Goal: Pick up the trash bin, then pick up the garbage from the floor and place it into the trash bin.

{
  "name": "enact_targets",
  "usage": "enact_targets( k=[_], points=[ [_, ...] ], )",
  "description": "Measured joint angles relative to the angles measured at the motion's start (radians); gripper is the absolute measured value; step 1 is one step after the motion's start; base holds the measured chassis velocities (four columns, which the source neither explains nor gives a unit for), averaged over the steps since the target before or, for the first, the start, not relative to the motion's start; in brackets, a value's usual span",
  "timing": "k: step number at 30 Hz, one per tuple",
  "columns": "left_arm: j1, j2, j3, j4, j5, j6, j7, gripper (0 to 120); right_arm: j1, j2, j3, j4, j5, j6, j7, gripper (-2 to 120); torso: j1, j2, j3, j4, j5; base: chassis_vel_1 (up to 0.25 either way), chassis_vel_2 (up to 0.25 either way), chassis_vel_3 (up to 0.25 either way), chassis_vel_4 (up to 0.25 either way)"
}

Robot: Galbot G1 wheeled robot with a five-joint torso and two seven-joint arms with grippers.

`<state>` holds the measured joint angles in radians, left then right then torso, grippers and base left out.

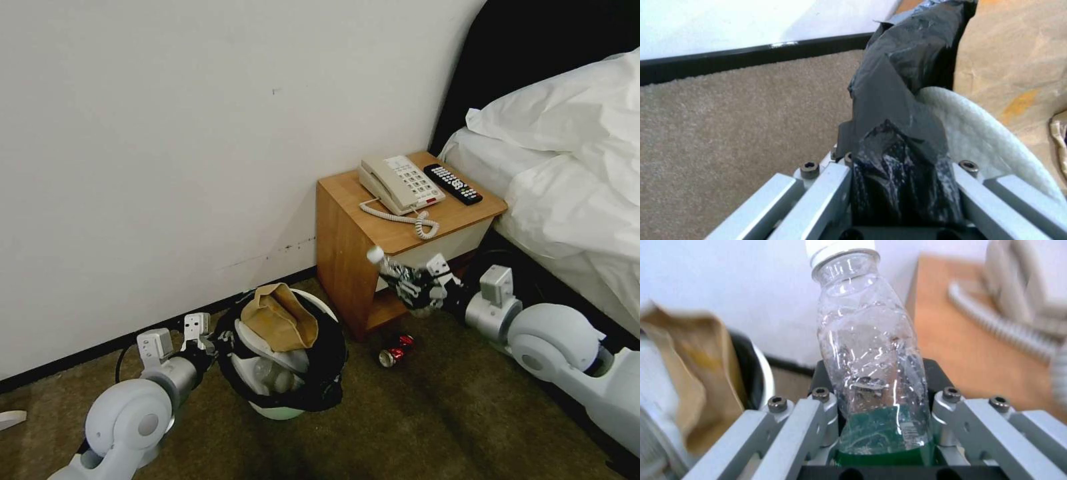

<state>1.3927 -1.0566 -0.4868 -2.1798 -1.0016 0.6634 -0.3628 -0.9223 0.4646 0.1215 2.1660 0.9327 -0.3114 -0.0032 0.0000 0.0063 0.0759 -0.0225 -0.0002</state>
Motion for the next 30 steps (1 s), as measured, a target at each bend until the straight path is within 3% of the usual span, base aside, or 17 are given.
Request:
enact_targets(
  k=[12, 30],
  points=[
    [-0.025, -0.003, 0.019, 0.000, -0.054, 0.010, -0.043, 4, 0.008, 0.008, 0.022, 0.077, 0.057, 0.128, -0.021, 25, 0.000, 0.000, 0.000, 0.0001, 0.0002, 0.000, 0.000, 0.000, 0.000],
    [-0.027, -0.004, 0.021, -0.022, -0.070, 0.012, -0.053, 4, 0.039, 0.039, -0.015, 0.132, 0.129, 0.184, -0.085, 25, 0.000, 0.000, 0.000, 0.0001, 0.0002, 0.000, 0.000, 0.000, 0.000]
  ],
)
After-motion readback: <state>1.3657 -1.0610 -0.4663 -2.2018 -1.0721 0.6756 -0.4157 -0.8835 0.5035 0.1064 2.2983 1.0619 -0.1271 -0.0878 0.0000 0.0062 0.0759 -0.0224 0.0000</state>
